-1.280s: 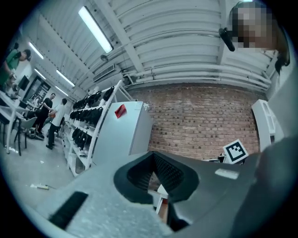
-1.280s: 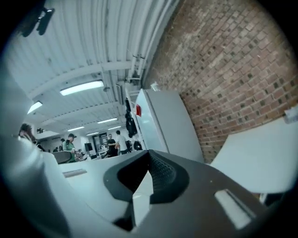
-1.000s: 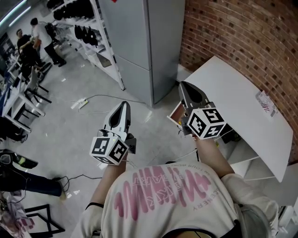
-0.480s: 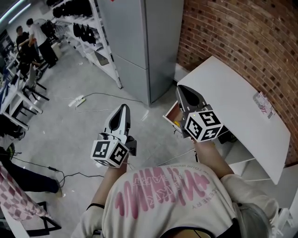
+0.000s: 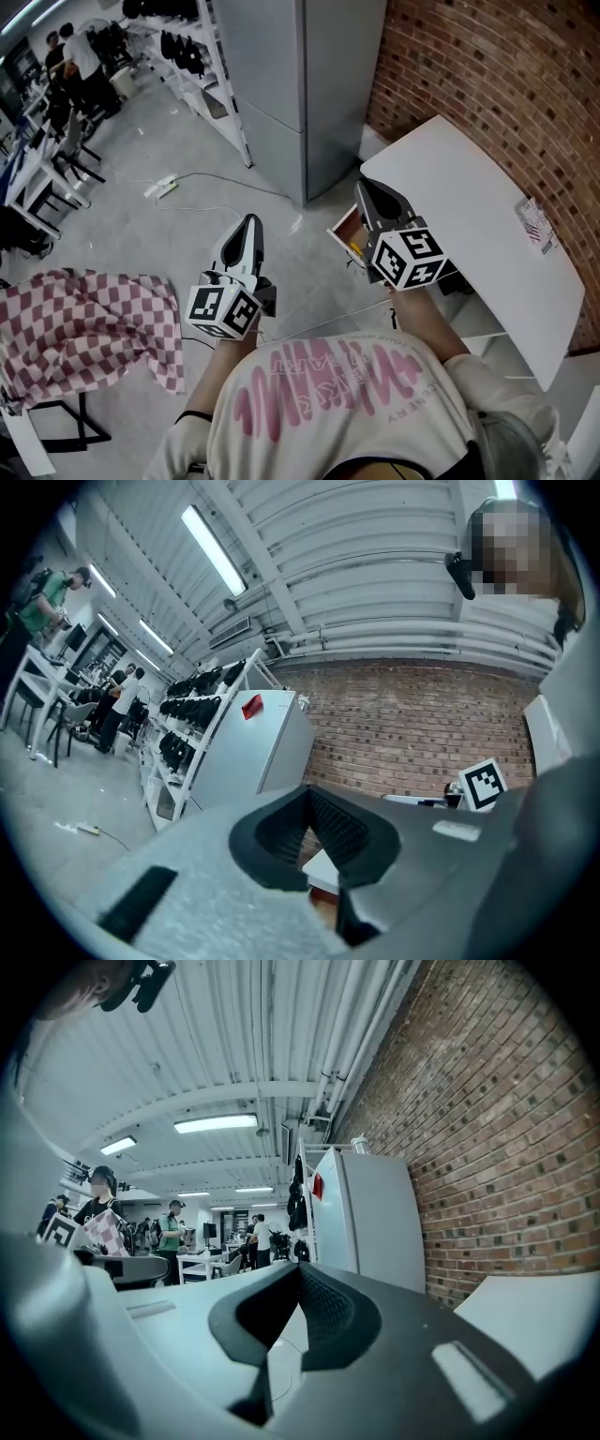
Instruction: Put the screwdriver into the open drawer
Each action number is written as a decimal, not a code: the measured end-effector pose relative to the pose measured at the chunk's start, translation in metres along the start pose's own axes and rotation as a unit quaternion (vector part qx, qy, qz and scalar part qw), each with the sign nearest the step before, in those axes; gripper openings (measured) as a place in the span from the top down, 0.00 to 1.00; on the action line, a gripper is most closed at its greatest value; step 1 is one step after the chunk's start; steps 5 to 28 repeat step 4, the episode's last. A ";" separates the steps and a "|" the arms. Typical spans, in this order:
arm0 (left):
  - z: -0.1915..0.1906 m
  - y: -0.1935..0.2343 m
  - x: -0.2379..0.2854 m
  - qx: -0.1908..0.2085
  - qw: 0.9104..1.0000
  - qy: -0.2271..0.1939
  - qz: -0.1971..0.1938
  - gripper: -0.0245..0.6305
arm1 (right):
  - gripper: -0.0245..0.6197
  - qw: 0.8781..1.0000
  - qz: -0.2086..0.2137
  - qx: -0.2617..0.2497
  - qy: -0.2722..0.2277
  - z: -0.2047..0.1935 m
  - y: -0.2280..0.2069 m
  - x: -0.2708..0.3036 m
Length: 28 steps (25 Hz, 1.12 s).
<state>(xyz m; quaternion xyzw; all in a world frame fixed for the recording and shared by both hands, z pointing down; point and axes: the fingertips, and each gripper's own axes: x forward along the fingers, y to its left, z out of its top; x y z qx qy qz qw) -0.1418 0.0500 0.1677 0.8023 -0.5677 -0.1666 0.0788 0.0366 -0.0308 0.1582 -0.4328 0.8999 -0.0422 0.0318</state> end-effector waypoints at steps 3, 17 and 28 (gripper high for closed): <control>-0.005 -0.003 0.002 0.000 1.000 0.005 0.000 0.96 | 0.95 1.000 0.003 0.002 0.003 -0.004 -0.002 -0.001; -0.007 -0.005 0.003 0.000 1.000 0.007 0.000 0.96 | 0.95 1.000 0.003 0.003 0.004 -0.005 -0.003 -0.001; -0.007 -0.005 0.003 0.000 1.000 0.007 0.000 0.96 | 0.95 1.000 0.003 0.003 0.004 -0.005 -0.003 -0.001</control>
